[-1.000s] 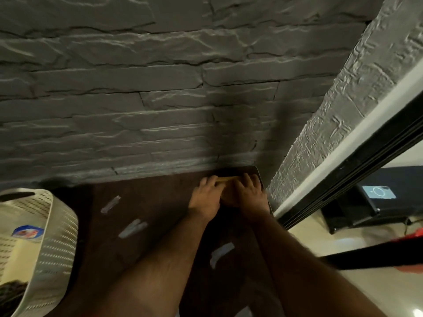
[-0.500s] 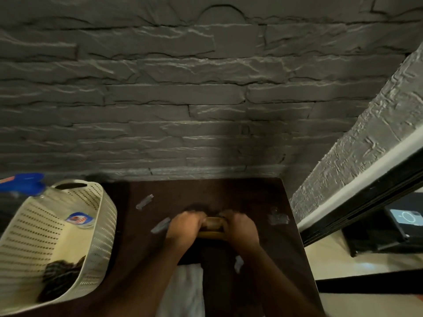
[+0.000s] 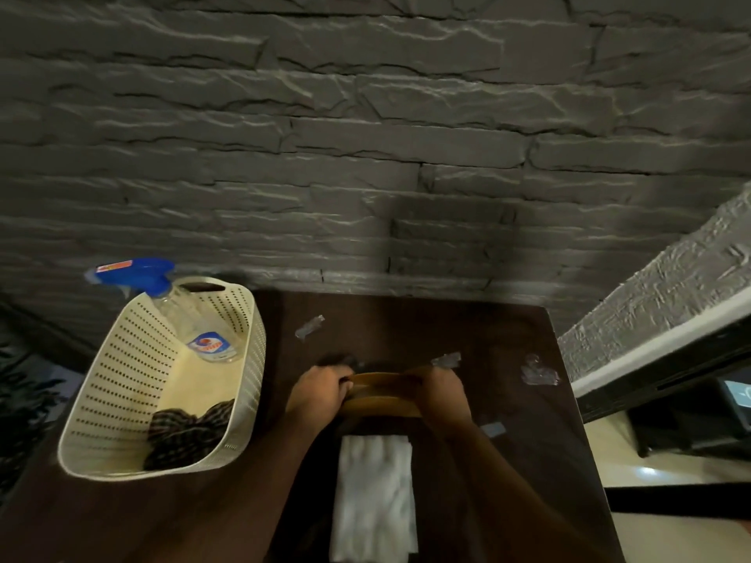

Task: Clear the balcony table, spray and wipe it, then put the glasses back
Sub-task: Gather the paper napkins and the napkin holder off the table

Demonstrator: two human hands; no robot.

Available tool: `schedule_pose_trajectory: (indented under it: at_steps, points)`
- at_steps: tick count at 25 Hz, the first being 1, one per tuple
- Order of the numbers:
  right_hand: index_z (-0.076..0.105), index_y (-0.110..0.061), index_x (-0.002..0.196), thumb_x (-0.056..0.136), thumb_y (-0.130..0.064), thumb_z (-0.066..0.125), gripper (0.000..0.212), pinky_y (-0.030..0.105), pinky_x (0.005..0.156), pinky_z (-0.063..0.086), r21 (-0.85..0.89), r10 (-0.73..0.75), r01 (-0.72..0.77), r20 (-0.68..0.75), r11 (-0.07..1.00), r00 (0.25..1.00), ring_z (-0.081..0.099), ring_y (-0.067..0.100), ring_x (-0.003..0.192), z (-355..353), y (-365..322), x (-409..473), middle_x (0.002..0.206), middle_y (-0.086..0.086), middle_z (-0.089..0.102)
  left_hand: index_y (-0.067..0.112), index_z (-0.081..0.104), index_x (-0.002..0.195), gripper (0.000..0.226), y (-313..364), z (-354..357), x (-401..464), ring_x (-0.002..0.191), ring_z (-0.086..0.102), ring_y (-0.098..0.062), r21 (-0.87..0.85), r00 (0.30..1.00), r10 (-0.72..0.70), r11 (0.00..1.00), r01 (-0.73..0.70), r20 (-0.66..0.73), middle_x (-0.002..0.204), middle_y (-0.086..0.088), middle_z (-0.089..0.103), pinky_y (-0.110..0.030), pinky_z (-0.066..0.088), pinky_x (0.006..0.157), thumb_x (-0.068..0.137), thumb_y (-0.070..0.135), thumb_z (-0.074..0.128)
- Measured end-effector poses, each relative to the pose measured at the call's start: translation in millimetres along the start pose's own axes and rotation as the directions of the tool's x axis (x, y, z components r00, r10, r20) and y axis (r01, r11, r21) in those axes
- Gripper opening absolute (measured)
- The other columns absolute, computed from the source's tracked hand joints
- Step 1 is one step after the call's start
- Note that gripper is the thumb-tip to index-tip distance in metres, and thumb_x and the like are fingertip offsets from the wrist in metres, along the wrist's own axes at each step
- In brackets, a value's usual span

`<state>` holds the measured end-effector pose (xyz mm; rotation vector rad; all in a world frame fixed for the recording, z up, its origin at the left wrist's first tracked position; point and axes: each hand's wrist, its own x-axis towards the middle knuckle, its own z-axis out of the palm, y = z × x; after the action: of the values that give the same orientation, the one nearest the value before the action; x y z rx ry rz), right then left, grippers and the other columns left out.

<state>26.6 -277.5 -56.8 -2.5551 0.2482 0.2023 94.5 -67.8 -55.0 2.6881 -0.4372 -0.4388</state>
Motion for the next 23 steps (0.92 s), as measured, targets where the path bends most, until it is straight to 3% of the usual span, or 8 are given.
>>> schedule_pose_trajectory:
  at_steps: [3, 6, 8, 12, 16, 20, 23]
  points:
    - [0.06, -0.02, 0.122, 0.099, -0.017, 0.047, 0.027, 0.02, 0.068, 0.052, 0.005, 0.021, -0.02, -0.165, 1.0, 0.986, 0.067, 0.011, 0.083, -9, -3, -20, 0.106, 0.002, 0.069, 0.032, 0.061, 0.116, 0.028, -4, 3, -21, 0.1, 0.061, -0.024, -0.031, 0.996, -0.045, 0.999, 0.042, -0.082, 0.108, 0.001, 0.067, -0.035, 0.05, 0.084, 0.09, 0.038, 0.053]
    - [0.061, -0.015, 0.12, 0.096, -0.013, 0.053, 0.026, 0.019, 0.065, 0.043, 0.088, 0.16, -0.138, -0.317, 0.986, 0.935, 0.064, 0.016, 0.086, -16, -7, -50, 0.11, 0.006, 0.066, 0.022, 0.064, 0.112, 0.027, -8, 13, -56, 0.098, 0.062, -0.026, -0.1, 0.976, -0.183, 0.98, 0.172, -0.119, 0.105, -0.004, 0.068, -0.033, 0.049, 0.079, 0.09, 0.036, 0.057]
    - [0.061, -0.015, 0.117, 0.096, -0.015, 0.052, 0.023, 0.018, 0.062, 0.041, 0.128, 0.277, -0.25, -0.272, 0.96, 0.922, 0.059, 0.012, 0.08, -9, -9, -75, 0.108, 0.004, 0.064, 0.021, 0.065, 0.109, 0.028, -4, 25, -78, 0.097, 0.063, -0.025, -0.126, 0.963, -0.269, 0.956, 0.265, -0.014, 0.103, -0.003, 0.069, -0.033, 0.051, 0.078, 0.089, 0.04, 0.059]
    - [0.059, -0.02, 0.104, 0.097, -0.026, 0.05, 0.013, 0.027, 0.068, 0.052, 0.139, 0.463, -0.453, -0.048, 0.88, 0.885, 0.062, 0.013, 0.078, 28, -12, -121, 0.099, 0.003, 0.066, 0.019, 0.063, 0.112, 0.036, 21, 44, -106, 0.099, 0.062, -0.022, -0.139, 0.914, -0.391, 0.904, 0.404, 0.108, 0.107, -0.004, 0.067, -0.033, 0.049, 0.076, 0.083, 0.041, 0.067]
    - [0.061, -0.016, 0.114, 0.091, -0.027, 0.06, 0.025, 0.028, 0.074, 0.052, 0.238, 0.477, -0.482, 0.081, 0.843, 0.875, 0.064, 0.016, 0.089, 53, -23, -140, 0.104, 0.003, 0.067, 0.015, 0.057, 0.12, 0.043, 39, 45, -108, 0.106, 0.059, -0.023, -0.216, 0.835, -0.509, 0.809, 0.547, 0.207, 0.117, -0.006, 0.062, -0.03, 0.044, 0.074, 0.083, 0.032, 0.07]
    - [0.058, -0.012, 0.117, 0.084, -0.031, 0.07, 0.04, 0.033, 0.081, 0.054, 0.294, 0.451, -0.46, 0.104, 0.837, 0.887, 0.065, 0.022, 0.099, 54, -23, -137, 0.109, 0.005, 0.067, 0.016, 0.062, 0.114, 0.033, 46, 41, -106, 0.092, 0.061, -0.019, -0.416, 0.802, -0.462, 0.689, 0.594, 0.38, 0.105, -0.004, 0.065, -0.032, 0.048, 0.072, 0.084, 0.03, 0.067]
    - [0.056, -0.015, 0.122, 0.074, -0.051, 0.076, 0.063, 0.036, 0.085, 0.054, 0.431, 0.473, -0.52, 0.219, 0.738, 0.853, 0.063, 0.02, 0.103, 44, -17, -130, 0.113, 0.002, 0.064, 0.019, 0.063, 0.107, 0.023, 50, 28, -113, 0.095, 0.063, -0.023, -0.633, 0.801, -0.381, 0.491, 0.599, 0.462, 0.106, -0.007, 0.067, -0.042, 0.052, 0.087, 0.084, 0.026, 0.066]
